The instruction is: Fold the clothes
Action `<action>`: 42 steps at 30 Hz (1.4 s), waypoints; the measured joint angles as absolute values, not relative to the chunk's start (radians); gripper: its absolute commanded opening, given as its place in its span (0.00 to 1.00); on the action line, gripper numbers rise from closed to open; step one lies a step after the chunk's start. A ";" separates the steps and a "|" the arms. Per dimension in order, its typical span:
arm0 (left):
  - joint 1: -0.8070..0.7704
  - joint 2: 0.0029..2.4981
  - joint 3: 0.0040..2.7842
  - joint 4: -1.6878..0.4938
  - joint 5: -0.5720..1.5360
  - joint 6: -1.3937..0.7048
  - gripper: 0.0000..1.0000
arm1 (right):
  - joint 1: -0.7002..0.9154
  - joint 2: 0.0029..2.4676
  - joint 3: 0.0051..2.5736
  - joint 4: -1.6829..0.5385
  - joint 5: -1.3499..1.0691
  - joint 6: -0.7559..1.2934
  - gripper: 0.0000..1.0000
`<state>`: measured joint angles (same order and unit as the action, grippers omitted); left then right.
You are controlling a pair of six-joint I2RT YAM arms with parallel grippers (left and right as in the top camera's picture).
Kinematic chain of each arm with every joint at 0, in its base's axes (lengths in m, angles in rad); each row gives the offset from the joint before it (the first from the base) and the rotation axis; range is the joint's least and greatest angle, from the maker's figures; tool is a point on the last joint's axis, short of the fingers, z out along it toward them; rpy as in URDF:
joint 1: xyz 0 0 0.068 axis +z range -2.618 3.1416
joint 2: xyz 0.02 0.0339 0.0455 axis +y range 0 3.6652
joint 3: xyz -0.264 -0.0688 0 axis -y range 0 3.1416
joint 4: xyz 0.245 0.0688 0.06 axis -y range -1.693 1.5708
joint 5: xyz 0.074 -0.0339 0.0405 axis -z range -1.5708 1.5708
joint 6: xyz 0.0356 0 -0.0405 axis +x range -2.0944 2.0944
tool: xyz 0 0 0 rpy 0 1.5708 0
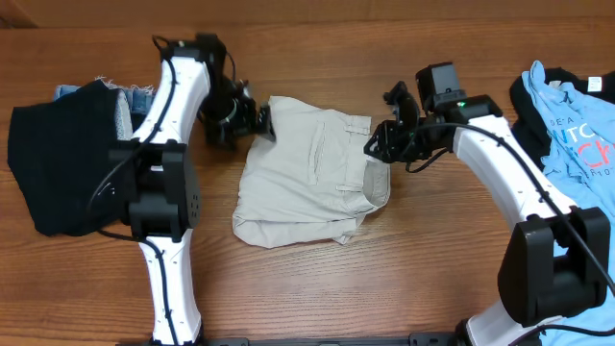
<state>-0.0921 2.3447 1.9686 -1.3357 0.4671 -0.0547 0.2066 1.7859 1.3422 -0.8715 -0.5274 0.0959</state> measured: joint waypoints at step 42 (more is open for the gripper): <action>0.263 1.701 1.696 -1.333 0.652 0.076 0.04 | 0.234 1.723 1.331 -0.863 -0.684 0.161 0.04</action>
